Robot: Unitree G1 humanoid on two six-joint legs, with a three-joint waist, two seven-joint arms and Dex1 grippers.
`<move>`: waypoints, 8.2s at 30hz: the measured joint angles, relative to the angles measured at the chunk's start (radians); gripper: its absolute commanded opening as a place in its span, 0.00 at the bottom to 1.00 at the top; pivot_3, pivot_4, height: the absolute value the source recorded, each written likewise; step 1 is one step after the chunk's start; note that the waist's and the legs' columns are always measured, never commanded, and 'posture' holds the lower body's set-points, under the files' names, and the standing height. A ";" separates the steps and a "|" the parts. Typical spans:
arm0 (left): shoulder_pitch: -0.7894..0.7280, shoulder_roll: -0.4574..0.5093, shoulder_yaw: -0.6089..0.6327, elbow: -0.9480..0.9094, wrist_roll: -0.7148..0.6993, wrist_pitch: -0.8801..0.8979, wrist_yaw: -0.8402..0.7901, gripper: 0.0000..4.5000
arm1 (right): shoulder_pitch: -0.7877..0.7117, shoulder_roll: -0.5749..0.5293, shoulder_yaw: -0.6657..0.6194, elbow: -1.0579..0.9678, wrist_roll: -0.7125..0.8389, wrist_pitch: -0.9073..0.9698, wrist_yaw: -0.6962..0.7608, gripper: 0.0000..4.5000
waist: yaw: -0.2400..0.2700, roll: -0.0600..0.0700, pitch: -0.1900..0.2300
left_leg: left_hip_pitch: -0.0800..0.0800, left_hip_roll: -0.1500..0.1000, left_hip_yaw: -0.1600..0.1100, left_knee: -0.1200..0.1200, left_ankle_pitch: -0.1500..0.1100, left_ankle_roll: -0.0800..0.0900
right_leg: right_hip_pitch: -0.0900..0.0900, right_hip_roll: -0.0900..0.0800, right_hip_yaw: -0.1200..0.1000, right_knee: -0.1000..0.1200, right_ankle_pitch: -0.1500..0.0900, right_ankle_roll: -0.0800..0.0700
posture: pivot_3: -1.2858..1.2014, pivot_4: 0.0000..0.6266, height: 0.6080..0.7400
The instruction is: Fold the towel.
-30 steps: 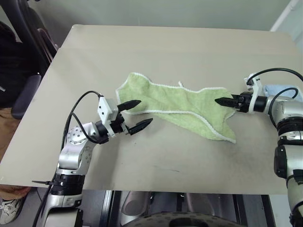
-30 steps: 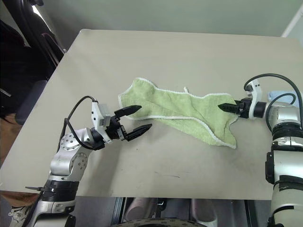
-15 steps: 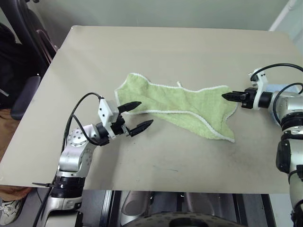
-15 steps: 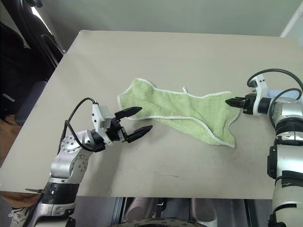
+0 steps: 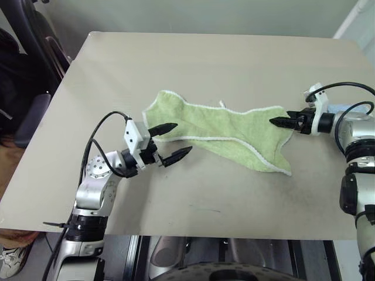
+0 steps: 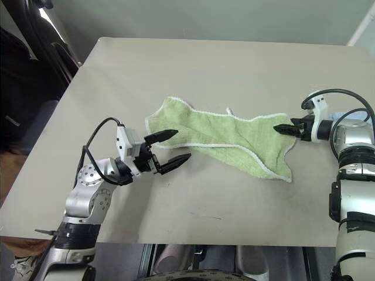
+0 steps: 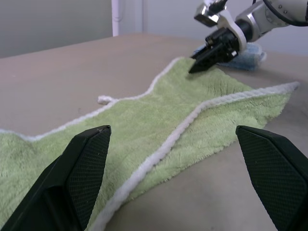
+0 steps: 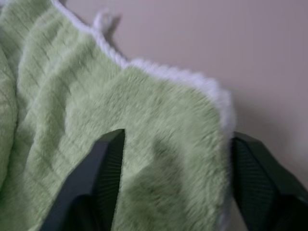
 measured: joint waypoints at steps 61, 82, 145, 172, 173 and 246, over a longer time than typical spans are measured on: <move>-0.055 -0.009 -0.005 0.017 -0.024 0.073 0.024 1.00 | -0.081 -0.002 -0.071 -0.002 0.044 0.229 0.023 0.43 | -0.001 0.000 0.000 | 0.002 0.000 0.000 -0.001 0.004 -0.006 | 0.002 0.000 0.000 0.000 -0.001 -0.001 | 0.52 0.24 0.95; -0.043 -0.013 -0.012 0.019 -0.023 0.089 0.025 1.00 | 0.076 -0.058 0.043 -0.215 -0.005 0.164 0.104 0.00 | 0.001 0.000 0.000 | 0.001 0.000 0.000 -0.001 0.003 -0.006 | 0.002 0.000 -0.001 -0.001 -0.001 -0.002 | 0.52 0.24 0.95; -0.597 -0.055 0.116 0.916 0.134 -0.353 0.067 1.00 | 0.225 -0.224 -0.234 -1.308 0.469 0.408 -0.132 0.00 | 0.015 -0.005 0.000 | -0.010 0.003 -0.006 0.003 0.013 0.006 | 0.001 -0.001 -0.015 -0.009 0.002 0.013 | 0.52 0.24 0.95; -0.791 -0.149 0.175 1.340 0.236 -0.427 0.041 1.00 | -0.099 -0.292 -0.171 -1.259 0.633 0.362 -0.073 0.00 | 0.019 -0.004 0.001 | -0.017 0.001 -0.010 0.004 0.018 0.006 | -0.004 -0.001 -0.019 -0.008 0.003 0.014 | 0.52 0.24 0.95; -0.797 -0.152 0.178 1.347 0.235 -0.417 0.035 1.00 | -0.106 -0.292 -0.161 -1.250 0.632 0.359 -0.068 0.00 | 0.020 -0.004 0.001 | -0.017 0.001 -0.010 0.004 0.018 0.006 | -0.004 -0.002 -0.019 -0.008 0.003 0.014 | 0.52 0.24 0.95; -0.617 0.106 -0.502 0.960 0.005 -0.605 -0.606 1.00 | -0.040 -0.275 -0.145 -1.250 0.600 0.271 -0.096 0.00 | 0.014 -0.004 0.000 | -0.031 0.000 -0.010 0.018 0.019 0.009 | -0.016 -0.003 -0.019 0.001 0.005 0.015 | 0.52 0.24 0.95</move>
